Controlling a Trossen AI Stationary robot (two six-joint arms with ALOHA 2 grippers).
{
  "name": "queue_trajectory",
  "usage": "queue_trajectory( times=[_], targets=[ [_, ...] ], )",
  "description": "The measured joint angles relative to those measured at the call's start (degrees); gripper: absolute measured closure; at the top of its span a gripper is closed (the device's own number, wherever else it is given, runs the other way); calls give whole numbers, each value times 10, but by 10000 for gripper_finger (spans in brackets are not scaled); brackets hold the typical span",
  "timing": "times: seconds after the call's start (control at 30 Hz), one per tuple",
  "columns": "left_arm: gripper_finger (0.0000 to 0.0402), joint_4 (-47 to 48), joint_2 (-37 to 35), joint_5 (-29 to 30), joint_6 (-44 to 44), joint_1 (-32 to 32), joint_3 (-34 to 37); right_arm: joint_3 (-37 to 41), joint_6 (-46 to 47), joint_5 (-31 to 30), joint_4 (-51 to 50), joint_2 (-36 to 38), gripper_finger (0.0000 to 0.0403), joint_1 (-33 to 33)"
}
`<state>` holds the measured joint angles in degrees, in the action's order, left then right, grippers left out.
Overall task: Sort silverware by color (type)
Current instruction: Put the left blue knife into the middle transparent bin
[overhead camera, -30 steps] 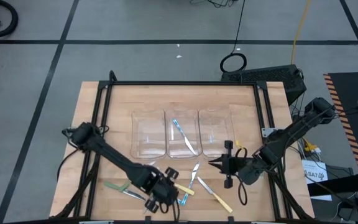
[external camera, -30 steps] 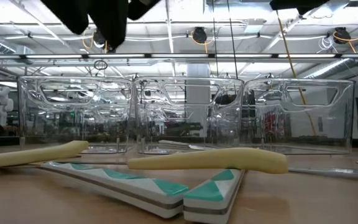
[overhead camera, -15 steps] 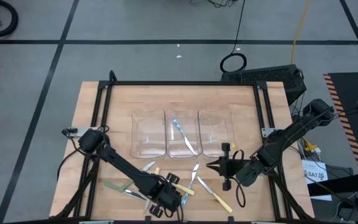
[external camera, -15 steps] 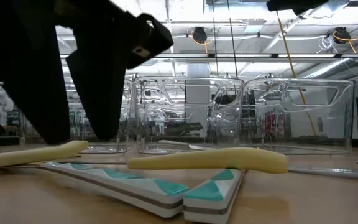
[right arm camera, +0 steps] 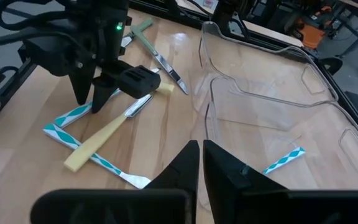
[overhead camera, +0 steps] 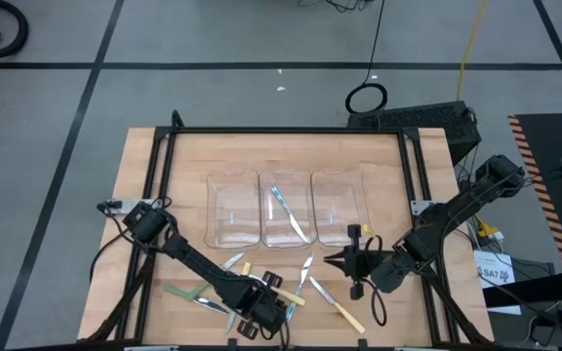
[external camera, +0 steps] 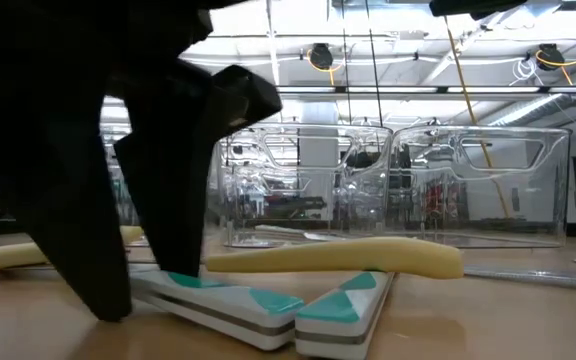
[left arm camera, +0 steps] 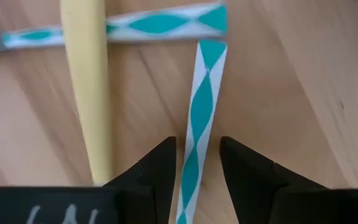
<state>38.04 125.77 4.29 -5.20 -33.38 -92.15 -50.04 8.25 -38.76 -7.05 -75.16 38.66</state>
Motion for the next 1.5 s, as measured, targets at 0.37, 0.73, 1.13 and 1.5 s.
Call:
queue_trajectory(
  times=[0.37, 0.73, 1.13, 1.5],
  targets=[
    [340, -11, 9, -3, 5, 5, -1, 0, 6, 0, -6, 0, 387, 0],
    [359, 25, 18, 22, 36, 9, -74, 0, 30, 0, -6, 0, 387, 1],
    [359, 152, 14, 105, 62, 7, -268, 0, 31, -1, -24, 0, 387, 1],
    [359, 193, 14, 211, 10, 12, -427, 0, 81, -4, -109, 0, 387, 3]
  ],
)
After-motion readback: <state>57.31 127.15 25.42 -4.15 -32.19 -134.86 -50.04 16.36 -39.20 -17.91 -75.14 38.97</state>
